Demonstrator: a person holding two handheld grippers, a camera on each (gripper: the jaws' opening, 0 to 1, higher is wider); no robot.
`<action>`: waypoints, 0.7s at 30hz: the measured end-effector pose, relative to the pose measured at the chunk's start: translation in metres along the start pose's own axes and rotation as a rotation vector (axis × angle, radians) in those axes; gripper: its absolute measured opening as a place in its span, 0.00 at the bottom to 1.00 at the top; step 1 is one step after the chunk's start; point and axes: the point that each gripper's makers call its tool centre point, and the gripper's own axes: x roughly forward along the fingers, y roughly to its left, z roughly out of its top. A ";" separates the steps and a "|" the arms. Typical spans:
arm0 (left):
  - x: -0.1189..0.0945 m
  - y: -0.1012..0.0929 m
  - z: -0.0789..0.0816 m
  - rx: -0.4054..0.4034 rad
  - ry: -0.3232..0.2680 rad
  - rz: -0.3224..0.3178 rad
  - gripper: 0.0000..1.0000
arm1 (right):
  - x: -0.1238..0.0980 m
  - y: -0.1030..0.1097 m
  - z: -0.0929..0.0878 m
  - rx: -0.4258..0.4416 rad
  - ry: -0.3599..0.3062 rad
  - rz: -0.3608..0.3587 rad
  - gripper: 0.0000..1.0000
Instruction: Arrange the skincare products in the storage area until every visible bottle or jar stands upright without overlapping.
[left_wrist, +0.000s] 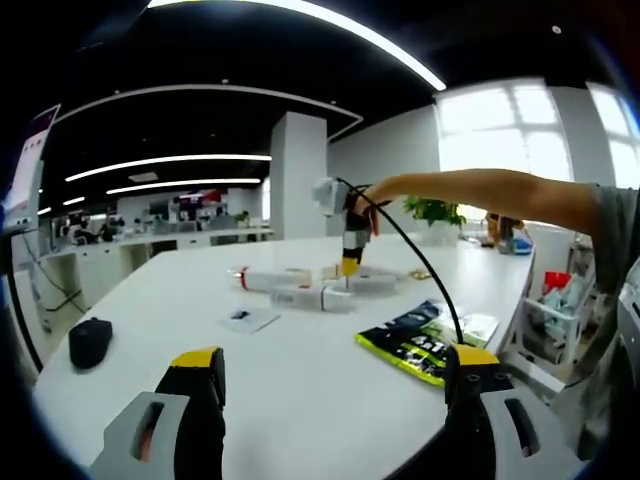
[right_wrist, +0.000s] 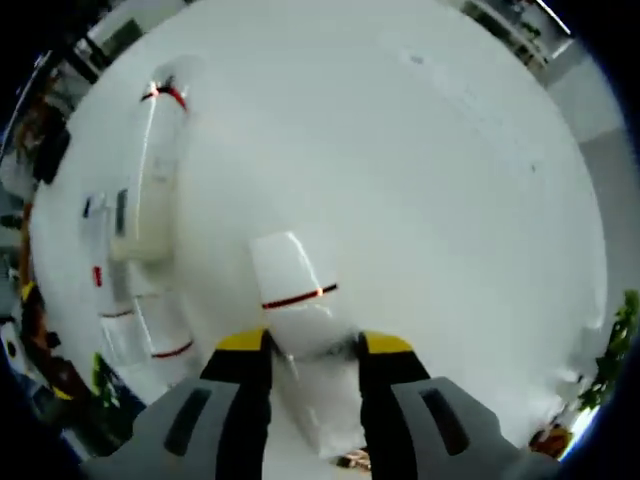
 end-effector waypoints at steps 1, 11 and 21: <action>0.000 0.000 0.000 0.000 0.000 0.000 0.93 | 0.000 0.000 -0.001 0.010 0.004 0.003 0.33; 0.001 0.000 -0.001 -0.004 0.000 -0.001 0.93 | 0.003 0.004 0.007 -0.053 -0.054 0.022 0.49; 0.006 -0.005 -0.004 0.003 0.014 -0.016 0.93 | 0.005 0.010 0.013 -0.145 -0.060 0.034 0.67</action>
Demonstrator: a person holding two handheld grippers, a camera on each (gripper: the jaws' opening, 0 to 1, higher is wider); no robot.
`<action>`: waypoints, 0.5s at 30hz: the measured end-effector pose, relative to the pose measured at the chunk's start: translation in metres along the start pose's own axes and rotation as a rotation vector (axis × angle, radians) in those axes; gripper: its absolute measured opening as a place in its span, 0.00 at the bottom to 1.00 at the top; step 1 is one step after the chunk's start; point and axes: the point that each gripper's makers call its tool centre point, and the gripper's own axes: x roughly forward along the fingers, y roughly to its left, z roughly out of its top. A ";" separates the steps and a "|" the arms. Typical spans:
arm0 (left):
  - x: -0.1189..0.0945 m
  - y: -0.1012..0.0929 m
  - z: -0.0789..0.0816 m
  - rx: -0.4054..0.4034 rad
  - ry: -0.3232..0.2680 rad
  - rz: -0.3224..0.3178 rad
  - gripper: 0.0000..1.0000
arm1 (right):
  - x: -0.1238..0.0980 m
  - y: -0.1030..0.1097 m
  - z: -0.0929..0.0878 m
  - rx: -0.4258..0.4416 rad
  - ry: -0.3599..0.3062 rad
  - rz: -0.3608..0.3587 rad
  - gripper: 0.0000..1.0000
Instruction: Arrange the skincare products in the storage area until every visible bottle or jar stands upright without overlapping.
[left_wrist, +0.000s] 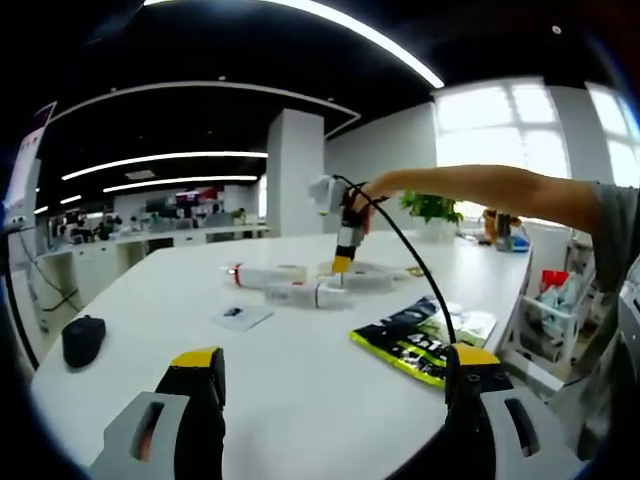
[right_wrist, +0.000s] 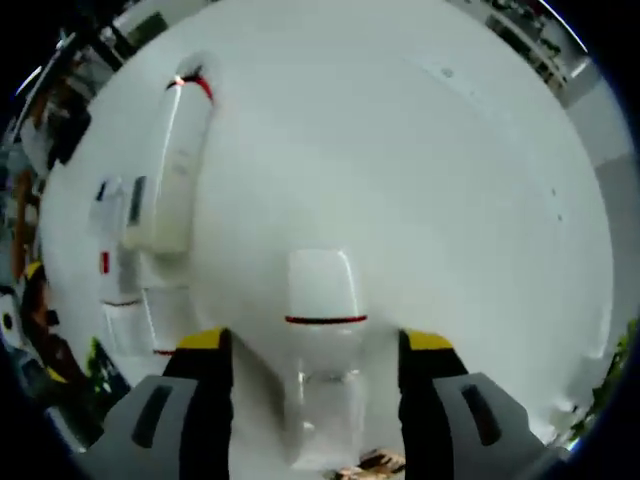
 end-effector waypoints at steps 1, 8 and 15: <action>0.000 0.000 0.000 -0.001 -0.001 -0.001 0.93 | 0.000 0.000 0.000 0.001 -0.002 0.000 0.66; 0.000 0.001 -0.001 -0.005 -0.001 0.000 0.93 | -0.004 -0.004 0.003 0.013 -0.047 -0.005 0.35; 0.001 -0.002 -0.002 -0.001 0.005 -0.007 0.93 | -0.002 -0.005 0.002 0.056 -0.018 -0.021 0.30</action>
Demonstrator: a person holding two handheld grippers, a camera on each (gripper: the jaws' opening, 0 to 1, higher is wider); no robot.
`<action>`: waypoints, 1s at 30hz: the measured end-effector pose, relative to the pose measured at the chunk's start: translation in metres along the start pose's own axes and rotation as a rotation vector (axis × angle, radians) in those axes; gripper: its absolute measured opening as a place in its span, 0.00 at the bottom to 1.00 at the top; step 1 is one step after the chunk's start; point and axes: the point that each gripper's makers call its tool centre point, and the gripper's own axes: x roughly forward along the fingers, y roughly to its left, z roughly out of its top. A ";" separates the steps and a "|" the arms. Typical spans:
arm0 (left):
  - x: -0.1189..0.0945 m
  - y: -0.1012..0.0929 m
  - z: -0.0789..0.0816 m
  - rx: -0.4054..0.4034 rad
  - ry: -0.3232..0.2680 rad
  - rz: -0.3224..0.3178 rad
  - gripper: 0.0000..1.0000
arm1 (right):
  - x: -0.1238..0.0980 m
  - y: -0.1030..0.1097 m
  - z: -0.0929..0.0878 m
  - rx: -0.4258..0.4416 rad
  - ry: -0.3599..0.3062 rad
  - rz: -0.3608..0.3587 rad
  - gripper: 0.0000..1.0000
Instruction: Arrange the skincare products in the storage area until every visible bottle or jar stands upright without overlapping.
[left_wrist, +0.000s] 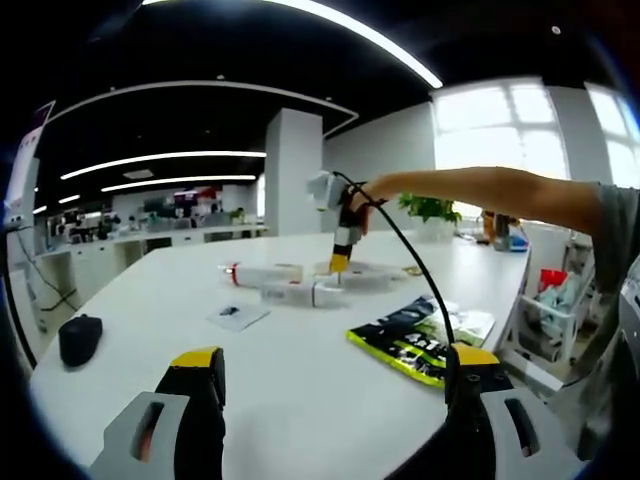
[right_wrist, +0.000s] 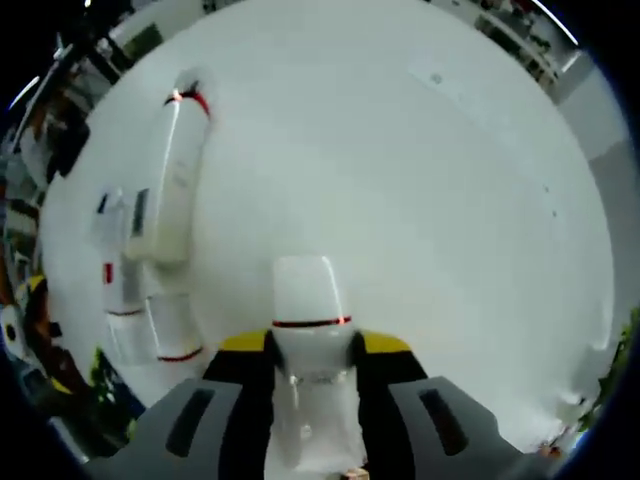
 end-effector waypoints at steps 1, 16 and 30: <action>0.000 0.000 0.000 0.000 0.000 -0.002 0.93 | 0.000 0.001 0.001 0.016 0.003 -0.006 0.30; 0.001 0.002 0.000 0.006 0.004 0.008 0.93 | -0.032 -0.005 0.027 0.021 -0.290 -0.065 0.29; 0.004 -0.003 0.001 0.011 0.014 0.010 0.93 | -0.081 -0.019 0.036 0.023 -0.565 -0.142 0.28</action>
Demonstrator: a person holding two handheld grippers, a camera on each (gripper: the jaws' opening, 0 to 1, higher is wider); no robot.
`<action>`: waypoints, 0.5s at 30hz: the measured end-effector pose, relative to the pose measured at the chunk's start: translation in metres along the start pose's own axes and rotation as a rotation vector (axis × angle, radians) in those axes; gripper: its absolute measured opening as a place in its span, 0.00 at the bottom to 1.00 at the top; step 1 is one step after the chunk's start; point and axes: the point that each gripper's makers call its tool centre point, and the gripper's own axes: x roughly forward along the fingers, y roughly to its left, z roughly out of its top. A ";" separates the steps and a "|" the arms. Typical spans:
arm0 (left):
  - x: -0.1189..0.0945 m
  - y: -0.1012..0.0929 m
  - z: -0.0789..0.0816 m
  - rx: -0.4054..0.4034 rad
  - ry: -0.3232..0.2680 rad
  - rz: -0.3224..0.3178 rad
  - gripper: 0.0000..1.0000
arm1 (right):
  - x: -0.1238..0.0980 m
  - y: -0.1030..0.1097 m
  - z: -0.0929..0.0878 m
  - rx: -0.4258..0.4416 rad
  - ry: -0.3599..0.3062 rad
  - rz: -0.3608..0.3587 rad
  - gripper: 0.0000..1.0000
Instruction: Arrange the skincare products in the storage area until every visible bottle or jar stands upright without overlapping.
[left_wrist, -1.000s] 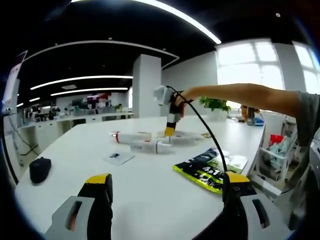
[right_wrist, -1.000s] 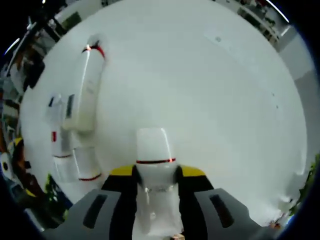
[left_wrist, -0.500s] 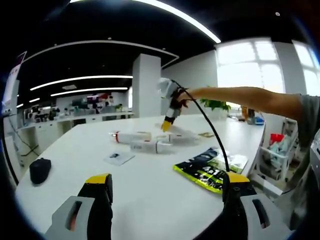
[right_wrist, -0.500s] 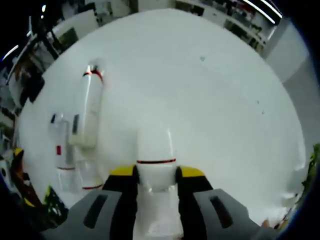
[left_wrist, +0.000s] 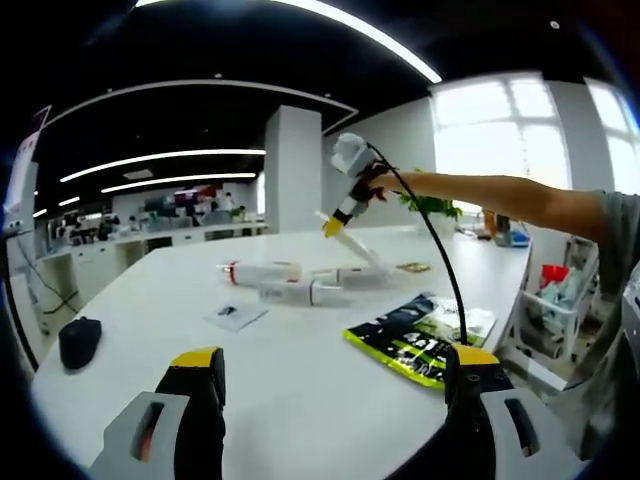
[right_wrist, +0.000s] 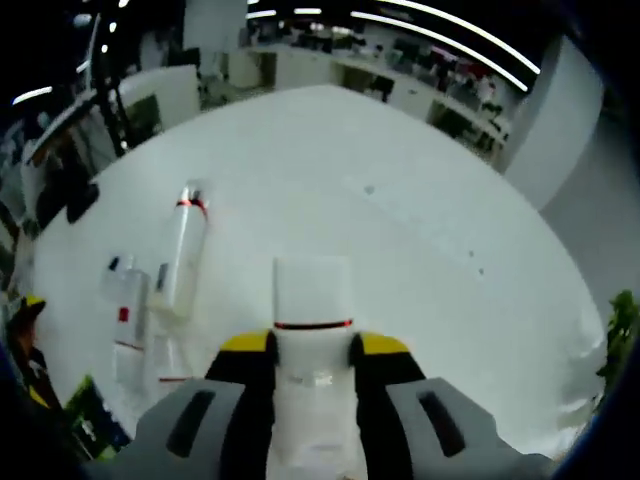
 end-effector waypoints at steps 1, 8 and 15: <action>0.001 -0.001 0.000 0.000 0.000 -0.001 0.94 | -0.002 -0.001 0.002 0.007 -0.018 0.004 0.28; 0.002 -0.007 0.007 -0.005 0.000 -0.006 0.94 | -0.027 0.004 0.012 0.021 -0.210 0.019 0.28; 0.002 -0.022 0.032 0.044 -0.039 -0.032 0.95 | -0.062 0.005 0.020 0.042 -0.392 0.031 0.28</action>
